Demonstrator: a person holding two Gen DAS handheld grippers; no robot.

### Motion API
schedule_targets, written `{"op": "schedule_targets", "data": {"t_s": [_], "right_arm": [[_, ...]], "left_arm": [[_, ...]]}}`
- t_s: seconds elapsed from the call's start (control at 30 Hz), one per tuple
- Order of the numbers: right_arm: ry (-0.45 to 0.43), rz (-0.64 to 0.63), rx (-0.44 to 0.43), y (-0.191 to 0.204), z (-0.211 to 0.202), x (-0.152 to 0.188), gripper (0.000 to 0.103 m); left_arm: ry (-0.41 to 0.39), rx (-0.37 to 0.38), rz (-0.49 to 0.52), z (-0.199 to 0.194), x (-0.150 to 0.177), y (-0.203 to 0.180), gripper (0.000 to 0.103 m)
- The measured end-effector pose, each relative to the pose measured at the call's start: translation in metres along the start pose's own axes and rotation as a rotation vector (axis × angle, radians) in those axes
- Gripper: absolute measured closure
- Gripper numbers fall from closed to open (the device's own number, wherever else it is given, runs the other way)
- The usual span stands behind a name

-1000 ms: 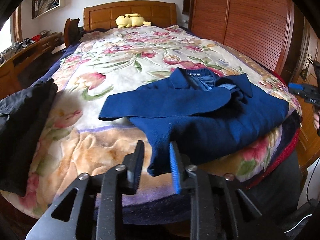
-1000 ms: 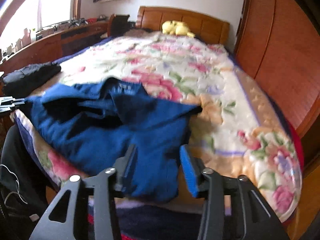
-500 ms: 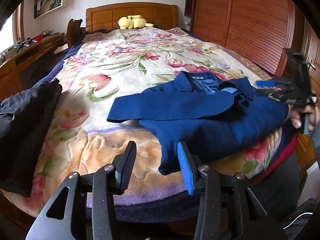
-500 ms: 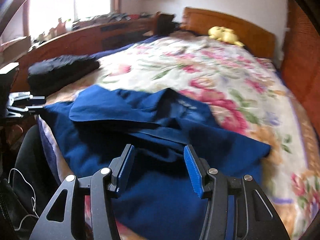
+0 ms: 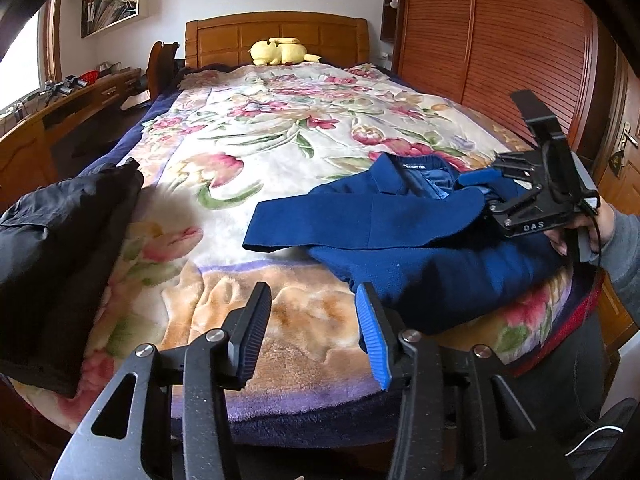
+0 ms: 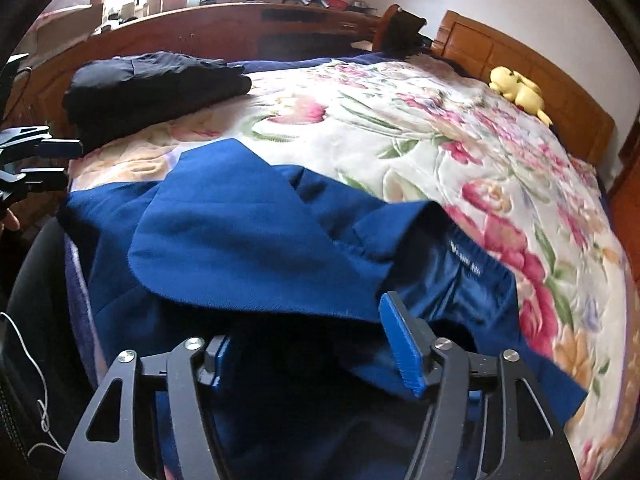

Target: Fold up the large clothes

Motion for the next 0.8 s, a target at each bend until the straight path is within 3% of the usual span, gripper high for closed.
{"op": "schedule_targets", "data": {"t_s": [0.23,0.3,0.33,0.37,0.47,0.53,0.6,0.7,0.8], "right_arm": [[0.019,-0.079,-0.074,0.014,0.012,-0.013,0.035],[0.019,-0.078,-0.136,0.011,0.017,-0.020,0.057],[0.025,-0.085,-0.161,0.008,0.019,-0.023,0.087],[0.025,-0.085,-0.166,0.002,0.024,-0.029,0.098],[0.001,-0.054,-0.181,-0.012,0.027,-0.044,0.100],[-0.029,-0.029,-0.140,-0.025,0.033,-0.057,0.100],[-0.063,0.011,-0.067,-0.043,0.039,-0.074,0.100],[-0.095,0.112,0.109,-0.078,0.059,-0.100,0.100],[-0.033,0.174,0.217,-0.105,0.078,-0.110,0.092]], "left_arm": [[0.002,0.013,0.005,0.005,0.001,-0.001,0.057],[0.003,0.017,0.008,0.006,0.001,-0.001,0.057],[0.004,0.017,0.008,0.006,0.001,-0.001,0.057],[0.004,0.018,0.008,0.006,0.002,-0.001,0.057],[0.005,0.020,0.008,0.007,0.001,-0.001,0.057],[0.006,0.021,0.009,0.007,0.001,-0.002,0.057],[0.006,0.021,0.011,0.007,0.001,-0.003,0.057],[0.004,0.021,0.011,0.007,0.001,-0.004,0.057],[0.000,0.025,0.016,0.007,-0.001,-0.008,0.057]]}}
Point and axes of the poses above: each gripper's, at about its wrist camera, not at the fingertips, and z roughly the way its jaws point, y to its left, x to its underside, the point moved 1 cm from there along z, roughly the way its jaws point, and after that the axes turned 12 degrees about z, right-handed, at the moved point
